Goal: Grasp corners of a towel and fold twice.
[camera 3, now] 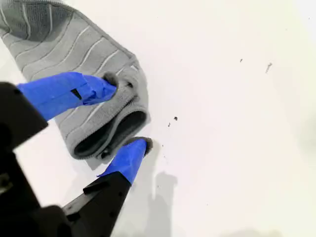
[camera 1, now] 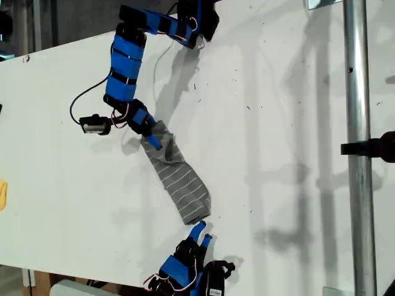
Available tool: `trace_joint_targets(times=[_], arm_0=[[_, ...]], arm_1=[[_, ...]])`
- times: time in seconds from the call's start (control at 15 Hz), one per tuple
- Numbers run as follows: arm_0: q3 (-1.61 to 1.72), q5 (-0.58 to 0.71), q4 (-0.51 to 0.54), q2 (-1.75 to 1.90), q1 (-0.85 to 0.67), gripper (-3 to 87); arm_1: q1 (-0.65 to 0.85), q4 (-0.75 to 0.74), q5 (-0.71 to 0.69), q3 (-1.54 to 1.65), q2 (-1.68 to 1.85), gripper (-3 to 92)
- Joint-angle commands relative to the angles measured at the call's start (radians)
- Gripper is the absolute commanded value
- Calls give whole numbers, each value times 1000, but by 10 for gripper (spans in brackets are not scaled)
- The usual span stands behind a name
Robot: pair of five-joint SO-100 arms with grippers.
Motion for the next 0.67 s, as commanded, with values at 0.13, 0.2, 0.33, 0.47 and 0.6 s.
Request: trace_joint_targets(times=[0.13, 0.2, 0.33, 0.47, 0.6], arm_0=[[239, 38, 23, 472, 34, -14], [299, 48, 49, 580, 34, -27], [367, 26, 80, 630, 57, -27], [411, -8, 78, 632, 74, -28], [502, -43, 48, 632, 78, -28]], arm_1=[[140, 222, 84, 322, 569, 441], [170, 241, 114, 413, 670, 444], [259, 247, 150, 623, 885, 457], [288, 202, 167, 795, 1103, 448], [284, 118, 163, 885, 1192, 431]])
